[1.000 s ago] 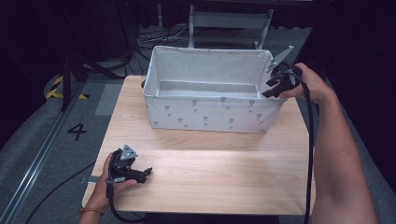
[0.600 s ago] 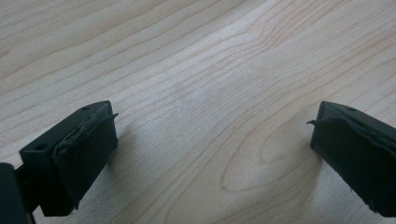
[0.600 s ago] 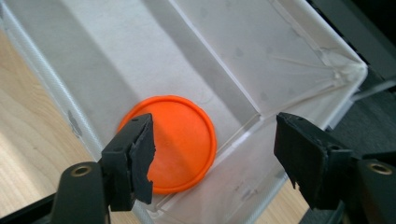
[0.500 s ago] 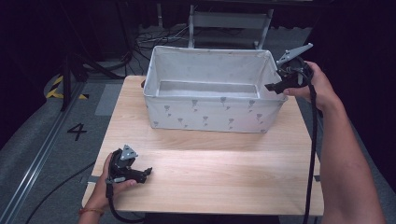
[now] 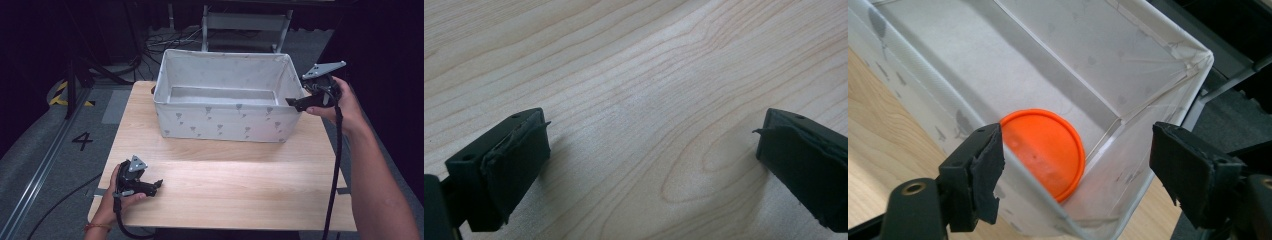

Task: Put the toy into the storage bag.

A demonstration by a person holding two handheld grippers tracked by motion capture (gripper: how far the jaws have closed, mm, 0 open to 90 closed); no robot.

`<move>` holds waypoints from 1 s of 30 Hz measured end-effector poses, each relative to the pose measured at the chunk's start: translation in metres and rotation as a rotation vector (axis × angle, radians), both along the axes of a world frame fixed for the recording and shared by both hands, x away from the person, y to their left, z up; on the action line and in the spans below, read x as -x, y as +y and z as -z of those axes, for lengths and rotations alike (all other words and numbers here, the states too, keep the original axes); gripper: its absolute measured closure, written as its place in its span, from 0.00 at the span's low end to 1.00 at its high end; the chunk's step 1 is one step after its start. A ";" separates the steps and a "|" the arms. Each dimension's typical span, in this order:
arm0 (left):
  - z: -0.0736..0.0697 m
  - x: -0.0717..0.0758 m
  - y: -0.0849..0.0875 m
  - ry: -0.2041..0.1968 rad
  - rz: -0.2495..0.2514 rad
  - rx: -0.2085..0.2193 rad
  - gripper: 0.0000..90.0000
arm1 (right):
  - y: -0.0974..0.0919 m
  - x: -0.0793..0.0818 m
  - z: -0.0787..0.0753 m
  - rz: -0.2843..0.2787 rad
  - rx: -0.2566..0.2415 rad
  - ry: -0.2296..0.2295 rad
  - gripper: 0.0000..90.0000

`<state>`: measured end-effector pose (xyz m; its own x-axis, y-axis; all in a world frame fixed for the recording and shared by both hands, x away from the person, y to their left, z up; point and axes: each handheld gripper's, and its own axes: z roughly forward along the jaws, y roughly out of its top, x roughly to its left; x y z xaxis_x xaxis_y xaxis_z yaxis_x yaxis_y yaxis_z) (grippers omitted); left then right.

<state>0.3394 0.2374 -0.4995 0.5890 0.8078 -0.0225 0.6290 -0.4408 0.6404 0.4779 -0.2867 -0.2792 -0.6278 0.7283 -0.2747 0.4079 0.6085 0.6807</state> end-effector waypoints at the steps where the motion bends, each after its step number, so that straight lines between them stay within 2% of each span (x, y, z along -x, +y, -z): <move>1: 0.000 0.000 0.000 -0.001 0.000 0.000 0.01 | -0.001 0.002 0.001 -0.001 -0.003 -0.007 0.25; 4: 0.000 0.000 0.000 0.001 0.001 0.000 0.01 | -0.005 0.010 0.004 0.020 -0.013 -0.016 0.25; 12: 0.000 0.000 0.000 0.000 0.001 0.000 0.01 | -0.012 0.031 0.010 0.022 -0.021 -0.044 0.24; 17: 0.000 0.000 0.000 0.000 0.000 0.000 0.01 | -0.014 0.045 0.015 0.030 -0.006 -0.056 0.23; 19: 0.000 0.000 0.000 0.001 0.000 0.000 0.01 | -0.016 0.050 0.018 0.015 -0.011 -0.053 0.23; 21: 0.000 0.000 0.000 -0.001 0.001 0.000 0.01 | -0.017 0.055 0.021 0.035 0.005 -0.069 0.23; 30: 0.000 0.000 0.000 0.000 0.000 0.000 0.01 | -0.023 0.077 0.037 0.008 0.004 -0.075 0.23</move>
